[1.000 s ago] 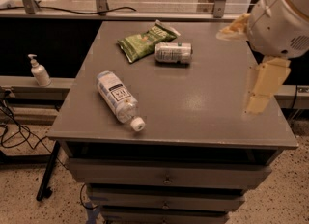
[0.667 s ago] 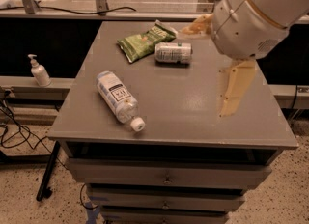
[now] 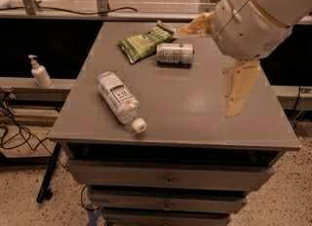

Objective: Place blue plastic bottle upright

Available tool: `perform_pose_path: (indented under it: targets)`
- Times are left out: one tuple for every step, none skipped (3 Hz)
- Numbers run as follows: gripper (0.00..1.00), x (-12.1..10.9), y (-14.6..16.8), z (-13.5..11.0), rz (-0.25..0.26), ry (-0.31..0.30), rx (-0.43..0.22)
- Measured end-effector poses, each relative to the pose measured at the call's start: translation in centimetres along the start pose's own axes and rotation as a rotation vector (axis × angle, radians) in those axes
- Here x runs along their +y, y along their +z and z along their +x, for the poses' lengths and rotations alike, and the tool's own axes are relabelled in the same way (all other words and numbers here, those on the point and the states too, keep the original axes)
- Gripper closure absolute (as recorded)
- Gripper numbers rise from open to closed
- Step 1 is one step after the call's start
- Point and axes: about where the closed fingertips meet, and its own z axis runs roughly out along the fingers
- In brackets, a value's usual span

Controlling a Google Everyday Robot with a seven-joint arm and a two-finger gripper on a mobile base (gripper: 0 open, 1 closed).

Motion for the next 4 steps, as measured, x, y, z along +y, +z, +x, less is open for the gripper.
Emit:
perform_pose_path:
  targets:
    - [0.0, -0.8, 0.9, -0.6, -0.013, -0.133, 0.024]
    - [0.0, -3.0, 4.7, -2.4, -0.074, -0.424, 0.041]
    - [0.0, -4.3, 9.4, -4.4, -0.175, -0.685, 0.023]
    - [0.0, -5.5, 13.3, -6.2, -0.266, -0.872, -0.021]
